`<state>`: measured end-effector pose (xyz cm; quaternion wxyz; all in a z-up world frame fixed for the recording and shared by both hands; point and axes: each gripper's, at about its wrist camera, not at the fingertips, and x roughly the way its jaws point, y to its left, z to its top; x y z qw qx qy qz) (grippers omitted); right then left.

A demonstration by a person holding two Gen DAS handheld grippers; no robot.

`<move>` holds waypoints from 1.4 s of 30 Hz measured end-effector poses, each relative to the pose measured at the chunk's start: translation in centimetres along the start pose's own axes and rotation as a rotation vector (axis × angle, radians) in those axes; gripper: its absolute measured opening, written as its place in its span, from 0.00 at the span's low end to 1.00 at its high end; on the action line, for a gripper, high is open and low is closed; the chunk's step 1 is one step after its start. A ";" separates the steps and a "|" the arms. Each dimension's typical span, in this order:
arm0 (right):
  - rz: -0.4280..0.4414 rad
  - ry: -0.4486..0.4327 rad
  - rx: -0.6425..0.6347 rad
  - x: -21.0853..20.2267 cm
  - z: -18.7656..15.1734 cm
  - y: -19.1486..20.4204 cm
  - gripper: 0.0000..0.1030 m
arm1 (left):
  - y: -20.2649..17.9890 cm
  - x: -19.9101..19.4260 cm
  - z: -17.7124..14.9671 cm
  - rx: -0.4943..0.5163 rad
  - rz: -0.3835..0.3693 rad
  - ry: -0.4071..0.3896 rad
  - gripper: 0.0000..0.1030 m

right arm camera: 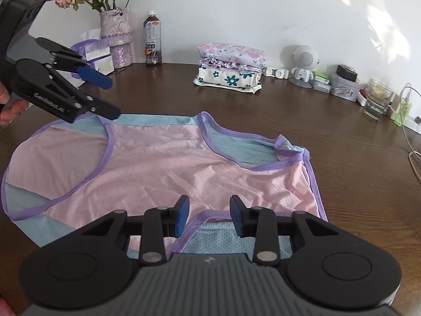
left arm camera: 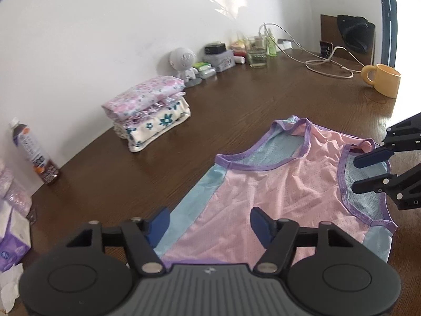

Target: Fold clothes

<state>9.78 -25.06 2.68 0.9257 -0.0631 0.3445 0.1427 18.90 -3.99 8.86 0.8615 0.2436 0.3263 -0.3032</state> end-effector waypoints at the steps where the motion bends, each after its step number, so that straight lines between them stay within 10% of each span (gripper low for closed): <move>1: 0.003 0.003 -0.013 0.3 0.3 -0.2 0.32 | 0.1 0.5 0.1 0.003 -0.008 0.006 0.59; 15: 0.032 0.035 -0.673 8.1 7.1 -0.9 0.32 | -0.3 6.7 2.0 0.118 0.042 0.139 0.26; 25: 0.243 0.105 -0.602 15.6 13.2 -0.3 0.32 | 5.6 10.1 0.9 -0.020 0.073 0.251 0.25; 30: 0.249 0.152 -0.581 17.3 13.3 -0.4 0.31 | 7.7 10.5 0.7 -0.063 0.002 0.252 0.23; 32: 0.249 0.170 -0.573 18.0 13.4 -0.4 0.09 | 7.5 10.5 0.7 -0.047 -0.018 0.246 0.12; 42: 0.193 0.145 -0.596 19.4 13.6 0.1 0.11 | 5.9 11.2 1.0 0.014 0.090 0.204 0.03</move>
